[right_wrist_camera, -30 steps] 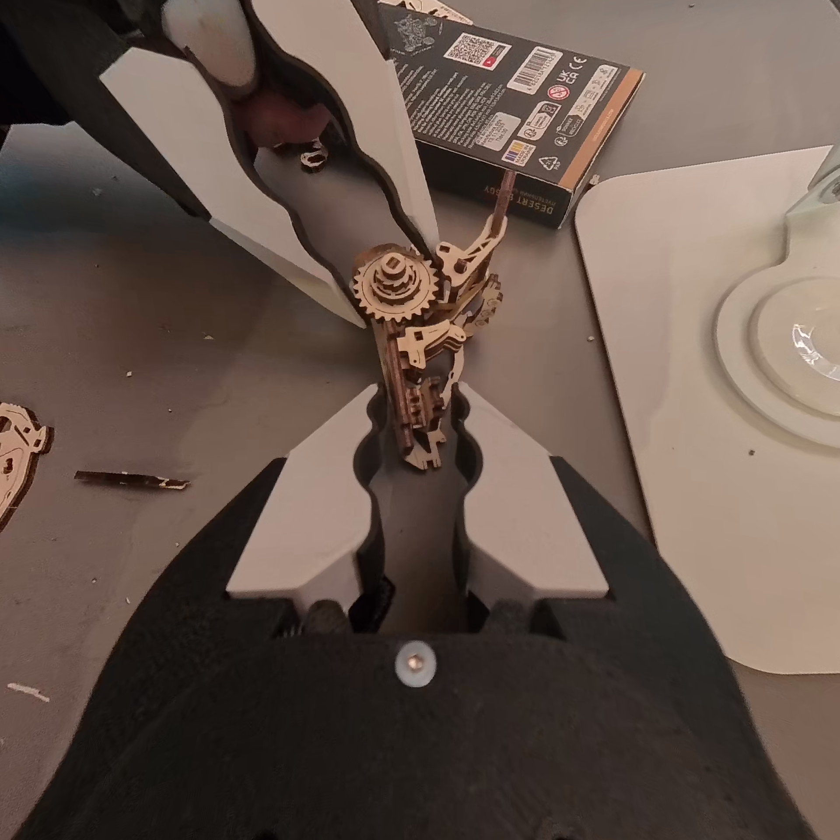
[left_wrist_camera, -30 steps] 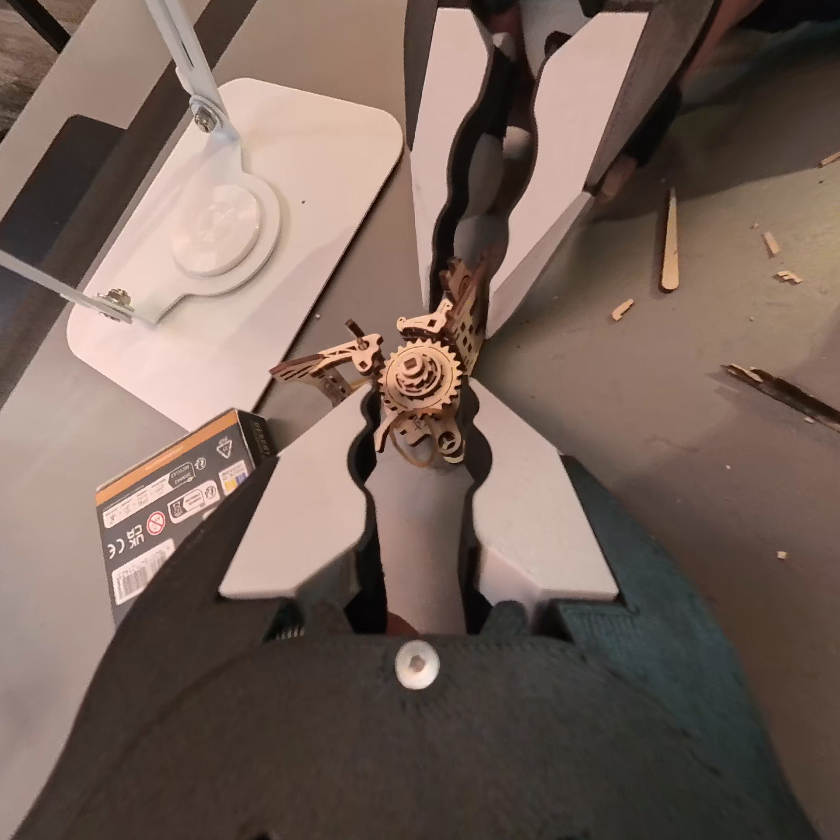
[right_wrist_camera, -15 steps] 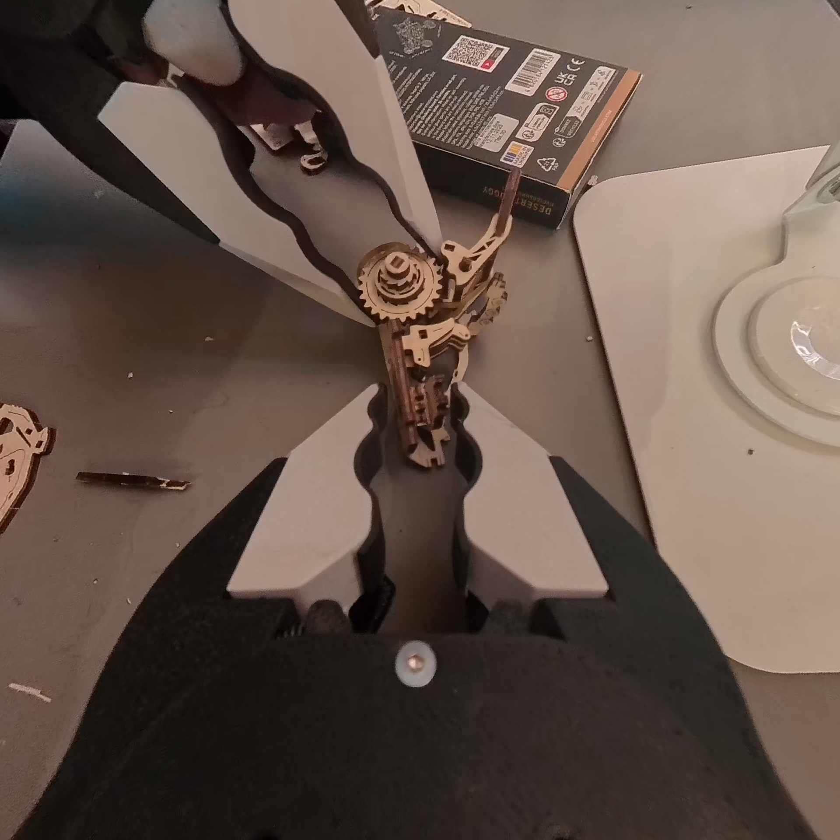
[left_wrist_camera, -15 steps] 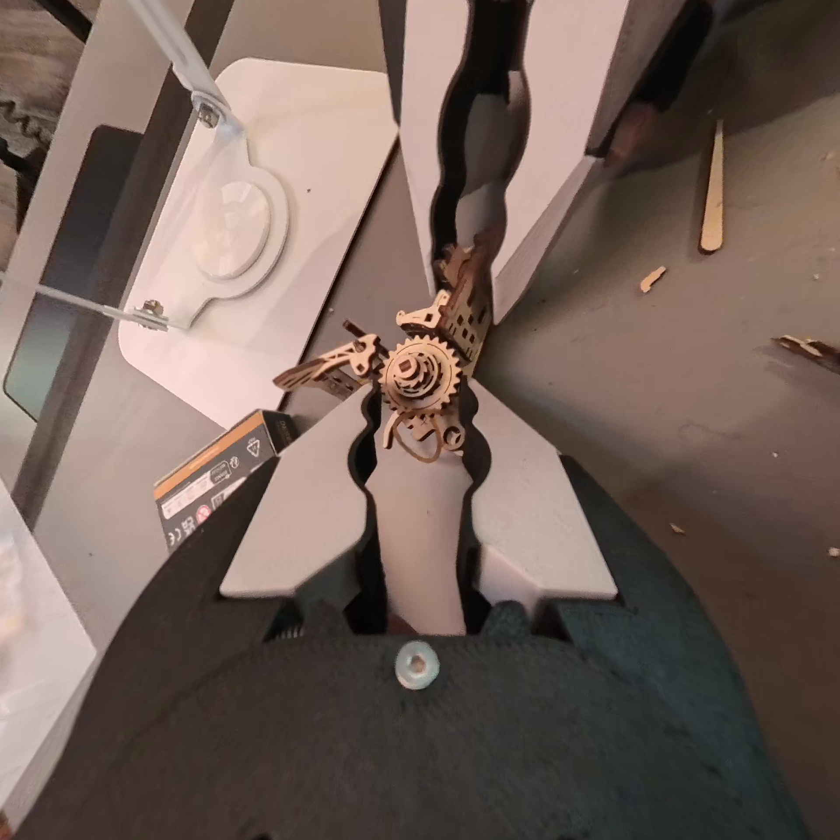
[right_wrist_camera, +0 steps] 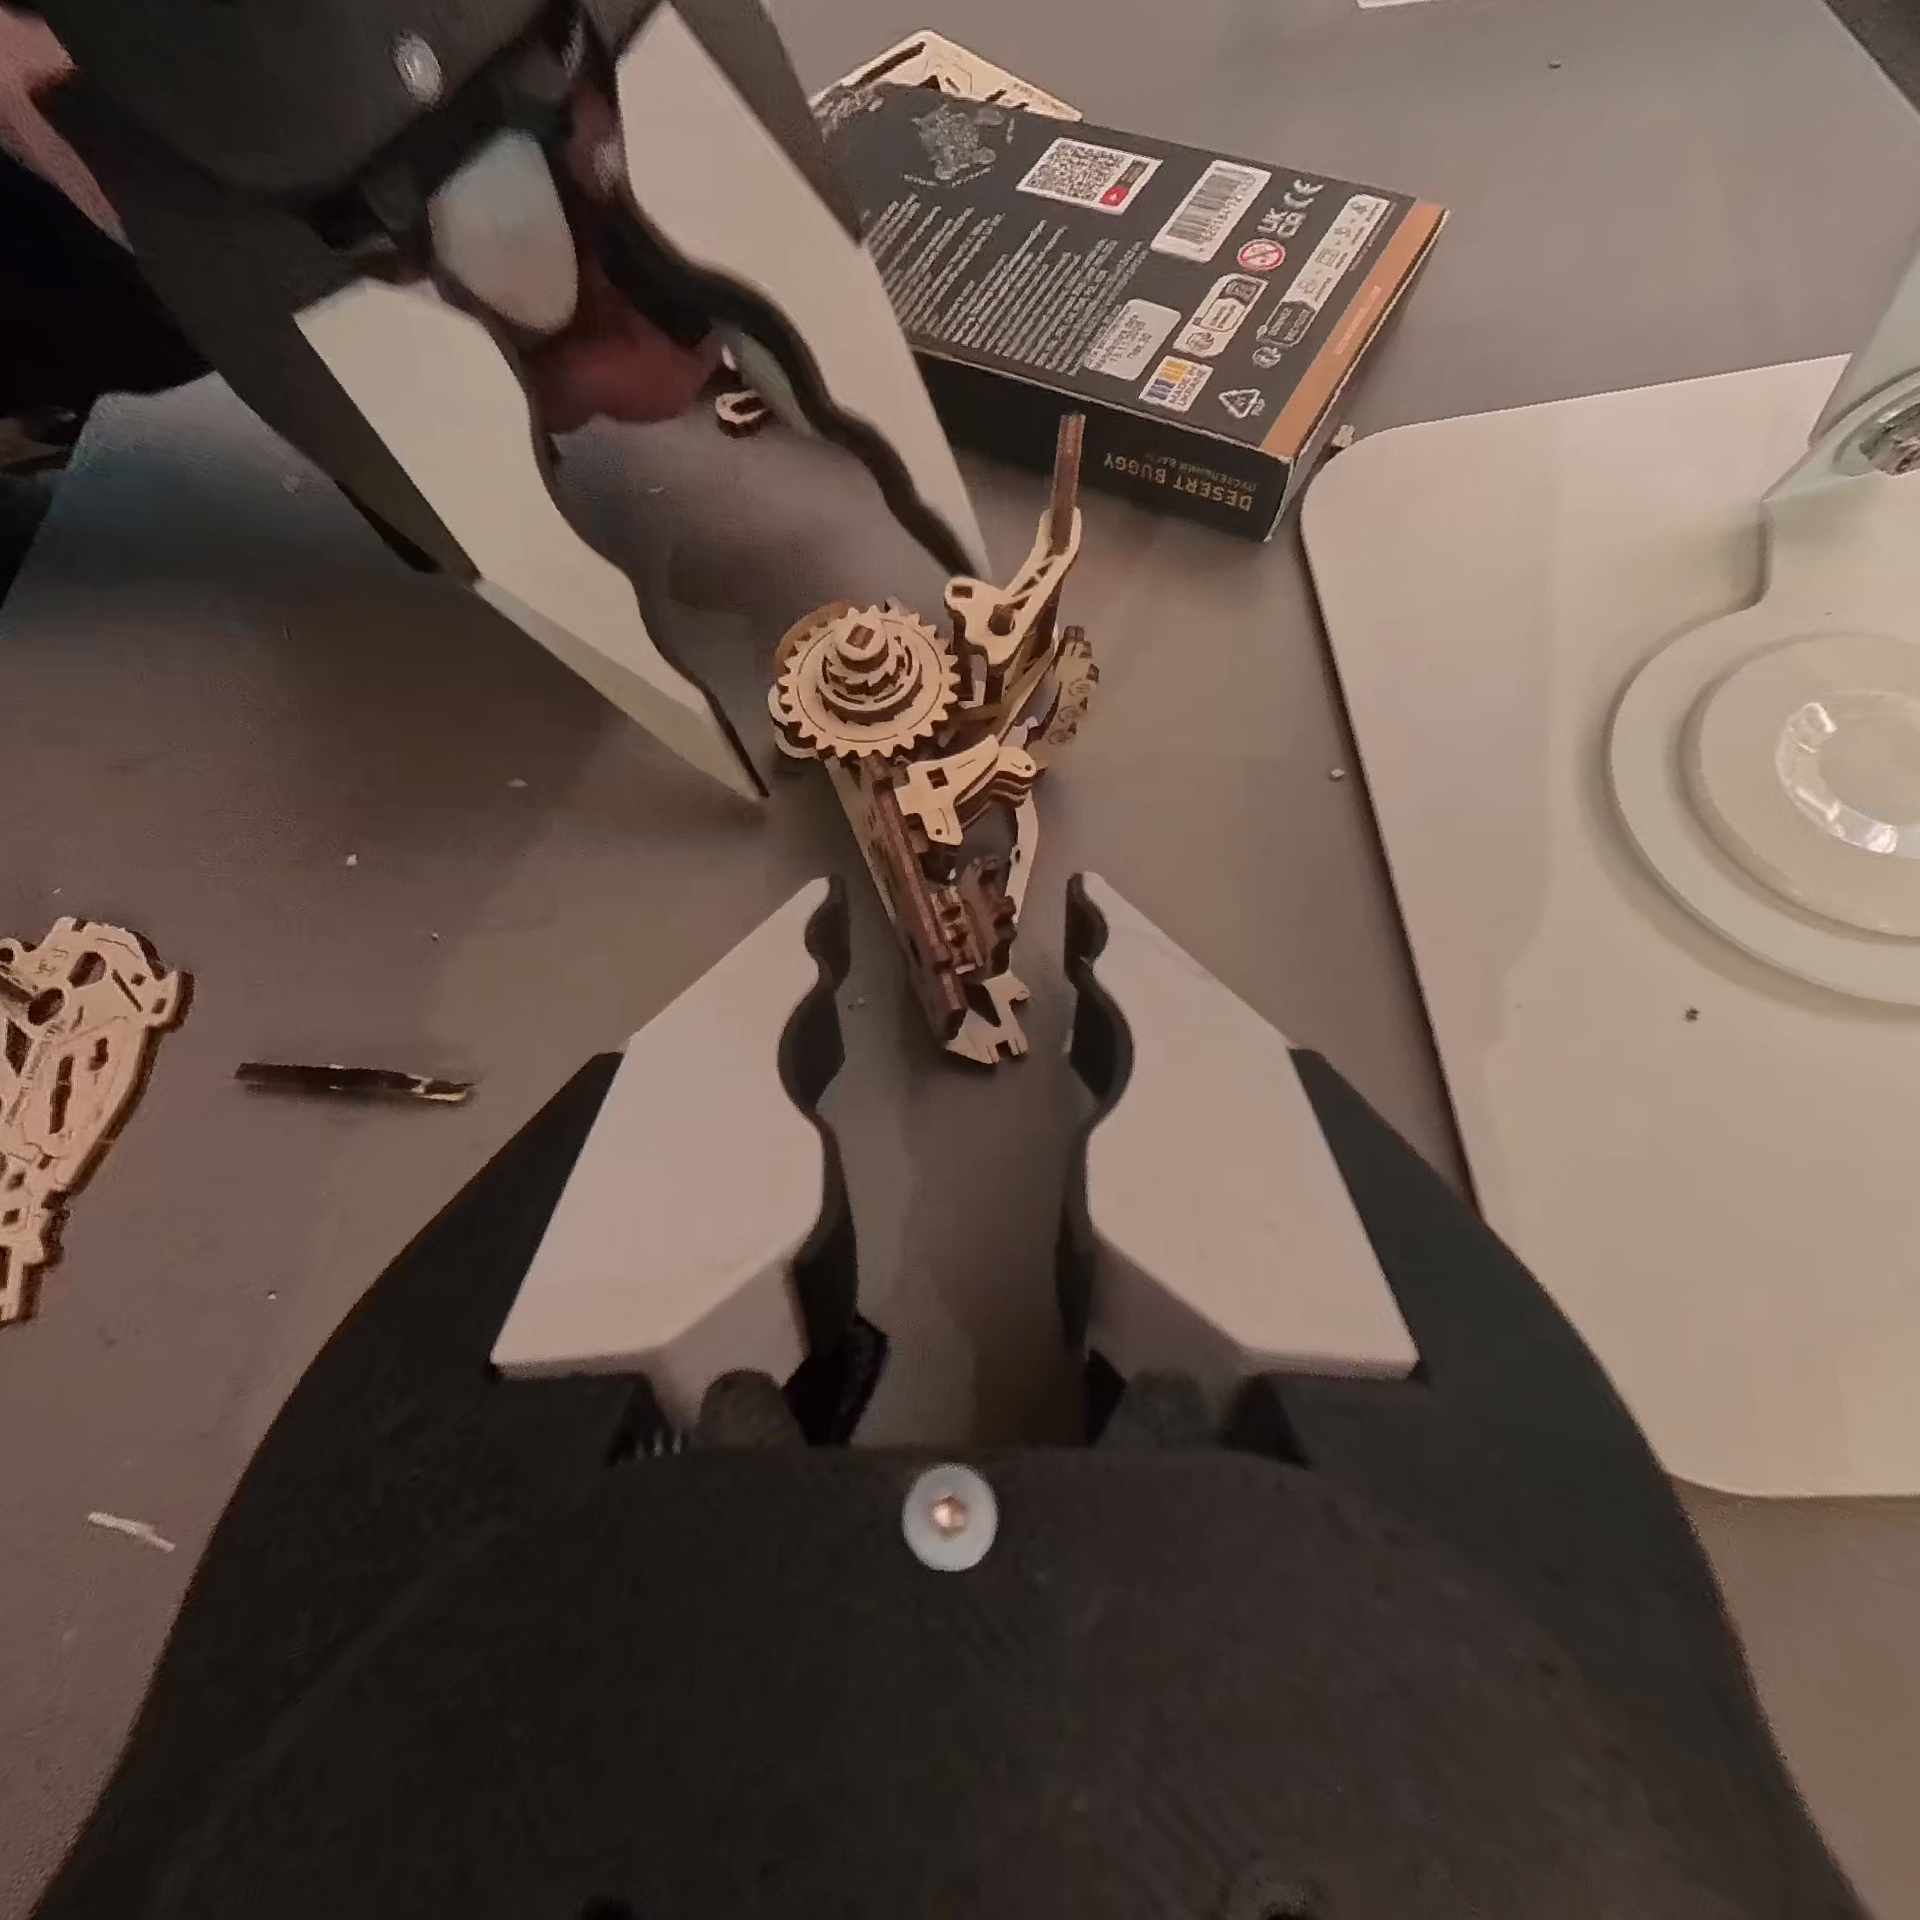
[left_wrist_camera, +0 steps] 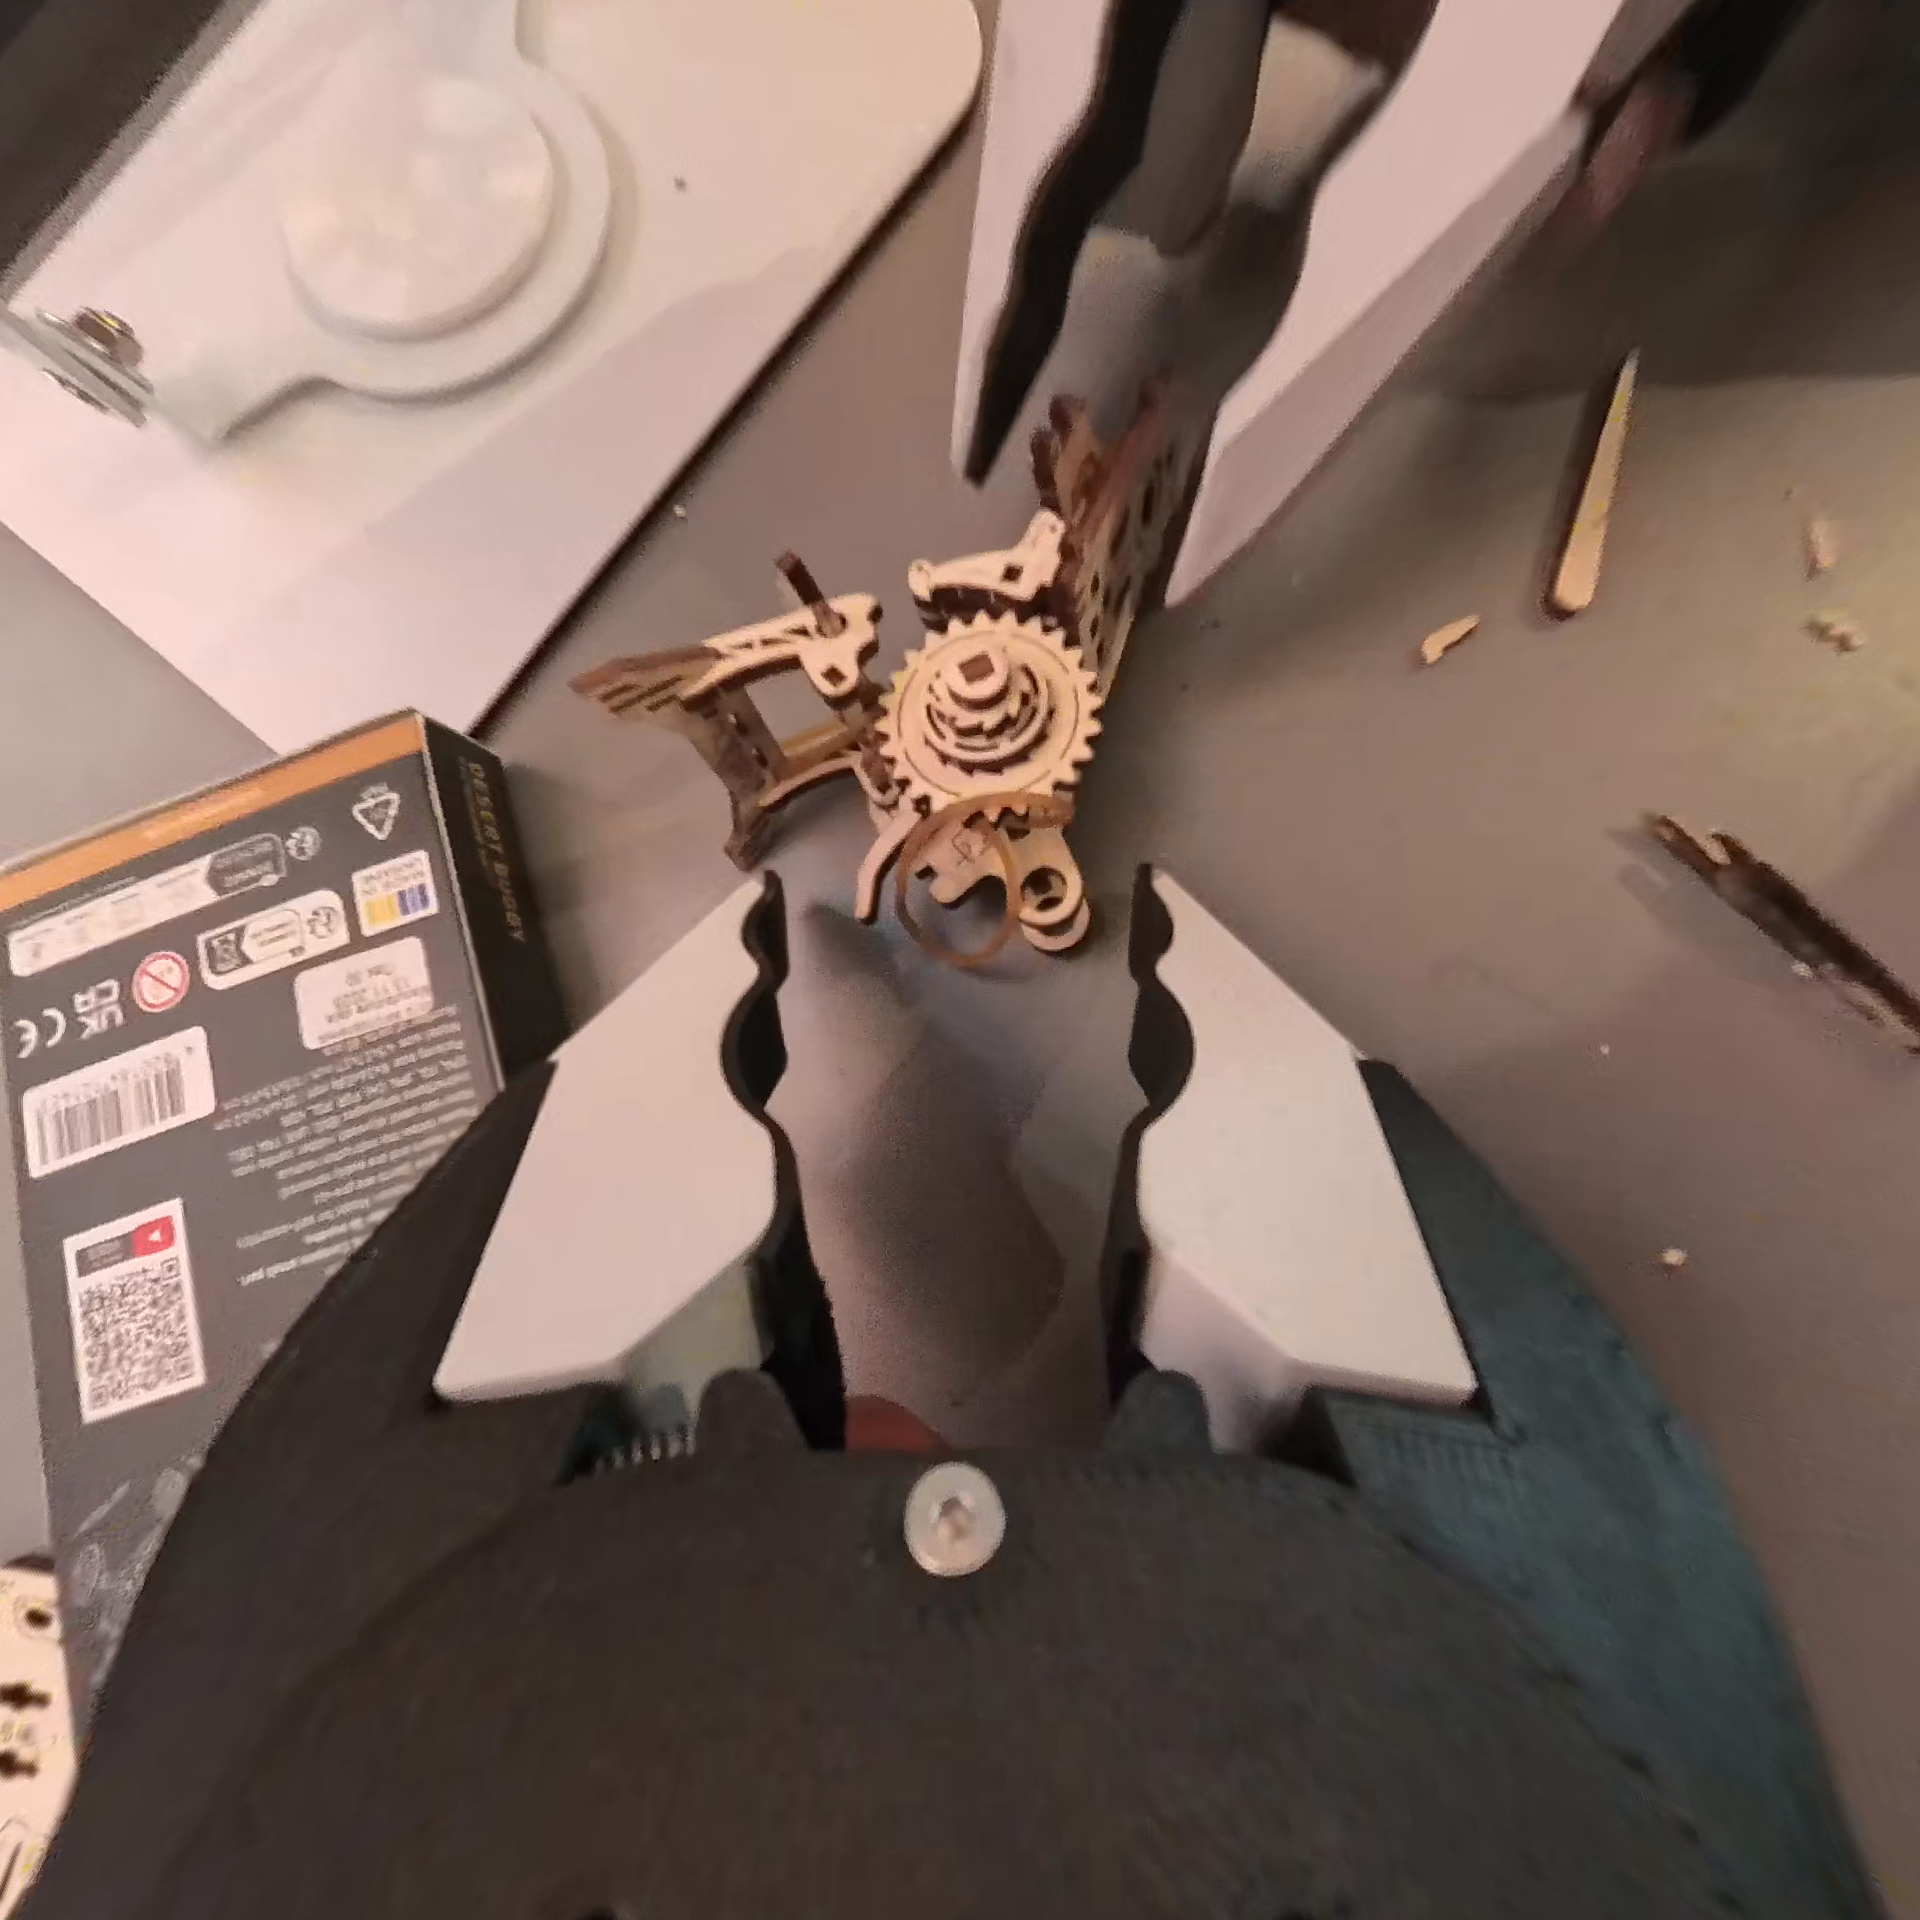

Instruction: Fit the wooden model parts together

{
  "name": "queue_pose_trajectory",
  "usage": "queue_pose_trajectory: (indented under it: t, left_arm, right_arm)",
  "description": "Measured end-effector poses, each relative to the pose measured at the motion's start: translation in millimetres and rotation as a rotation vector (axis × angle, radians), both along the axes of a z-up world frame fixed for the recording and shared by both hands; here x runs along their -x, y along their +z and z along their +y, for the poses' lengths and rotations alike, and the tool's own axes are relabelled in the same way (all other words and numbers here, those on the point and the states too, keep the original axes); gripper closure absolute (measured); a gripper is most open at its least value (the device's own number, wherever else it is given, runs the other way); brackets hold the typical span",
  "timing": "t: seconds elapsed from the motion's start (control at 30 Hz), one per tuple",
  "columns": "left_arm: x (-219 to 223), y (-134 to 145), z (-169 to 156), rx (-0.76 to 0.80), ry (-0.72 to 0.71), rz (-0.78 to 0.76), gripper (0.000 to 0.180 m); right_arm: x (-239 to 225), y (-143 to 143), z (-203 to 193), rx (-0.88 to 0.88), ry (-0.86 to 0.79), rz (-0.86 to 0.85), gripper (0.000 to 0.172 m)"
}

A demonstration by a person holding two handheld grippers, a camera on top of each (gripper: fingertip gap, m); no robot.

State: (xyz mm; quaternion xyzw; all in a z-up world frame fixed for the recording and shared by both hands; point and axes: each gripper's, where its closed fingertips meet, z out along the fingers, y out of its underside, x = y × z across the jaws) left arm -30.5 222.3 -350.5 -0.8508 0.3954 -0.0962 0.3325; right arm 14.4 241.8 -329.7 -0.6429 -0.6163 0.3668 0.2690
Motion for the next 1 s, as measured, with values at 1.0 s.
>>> queue_pose_trajectory:
  t: [1.0]
  left_arm:
    - [-27,26,17,-0.576,-0.161,0.366,0.141]
  right_arm:
    - [3,25,-30,-0.399,-0.129,-0.113,0.127]
